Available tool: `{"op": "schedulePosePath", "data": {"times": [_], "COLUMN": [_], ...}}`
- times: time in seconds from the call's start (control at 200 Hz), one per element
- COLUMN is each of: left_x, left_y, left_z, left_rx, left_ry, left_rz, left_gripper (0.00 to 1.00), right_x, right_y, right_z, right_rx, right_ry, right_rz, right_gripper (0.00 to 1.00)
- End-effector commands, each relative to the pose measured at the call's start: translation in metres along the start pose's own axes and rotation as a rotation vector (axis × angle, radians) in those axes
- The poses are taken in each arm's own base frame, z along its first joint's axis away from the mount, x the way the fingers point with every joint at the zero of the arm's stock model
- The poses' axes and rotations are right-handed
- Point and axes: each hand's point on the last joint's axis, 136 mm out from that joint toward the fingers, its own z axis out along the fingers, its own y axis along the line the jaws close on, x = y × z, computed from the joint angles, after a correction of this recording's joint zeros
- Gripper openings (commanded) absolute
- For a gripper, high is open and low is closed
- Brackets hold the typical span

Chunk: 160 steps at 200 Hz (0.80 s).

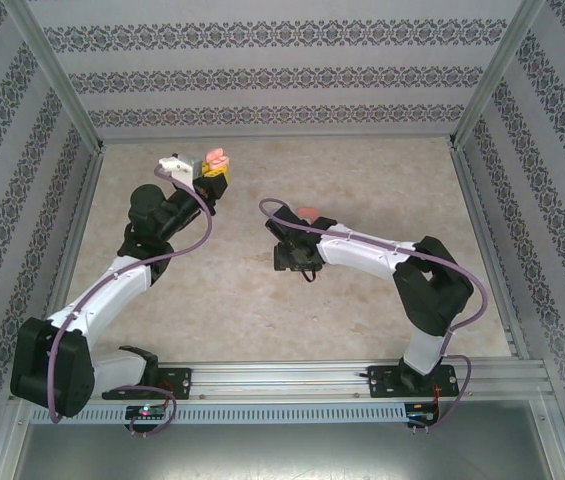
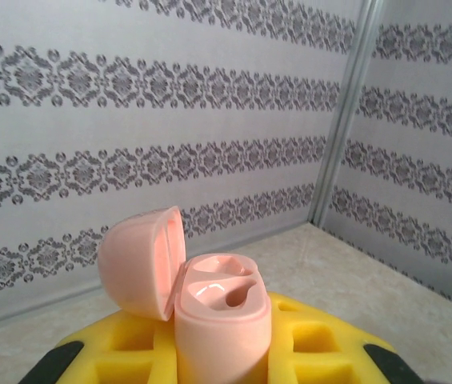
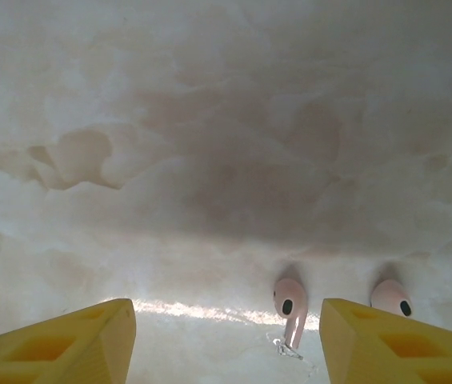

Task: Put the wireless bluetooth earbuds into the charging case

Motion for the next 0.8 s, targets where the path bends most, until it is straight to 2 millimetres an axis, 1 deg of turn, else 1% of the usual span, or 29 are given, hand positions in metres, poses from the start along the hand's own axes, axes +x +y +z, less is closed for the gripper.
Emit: {"op": "schedulePosePath", "data": {"times": [0.0,0.075,0.23,0.505,0.664,0.794], "left_x": [-0.04,-0.039,-0.035,-0.034,-0.033,-0.032], "left_y": [-0.002,-0.005,-0.013,-0.017,-0.022,-0.026], "left_z": [-0.008,-0.009,-0.009,-0.008,-0.006,-0.005], "left_rx": [-0.006,0.011,0.047,0.057,0.078,0.09], "left_ry": [-0.192,-0.205,-0.198,-0.198,-0.19,-0.182], "left_rz": [-0.041,-0.049,-0.043,-0.037,-0.023,-0.011], "left_gripper": [0.0,0.0,0.0,0.0,0.0,0.0], "right_x": [0.0,0.001,0.004,0.012,0.016,0.017], "right_y": [-0.008,-0.012,-0.012,-0.014,-0.019,-0.022], "right_z": [0.003,0.007,0.013,0.027,0.034,0.035], "right_rx": [0.071,0.087,0.091,0.108,0.128,0.136], "right_ry": [-0.008,-0.004,0.016,0.059,0.071,0.075], "right_rz": [0.021,0.027,0.029,0.029,0.037,0.039], "right_gripper": [0.6,0.59,0.54,0.47,0.45,0.43]}}
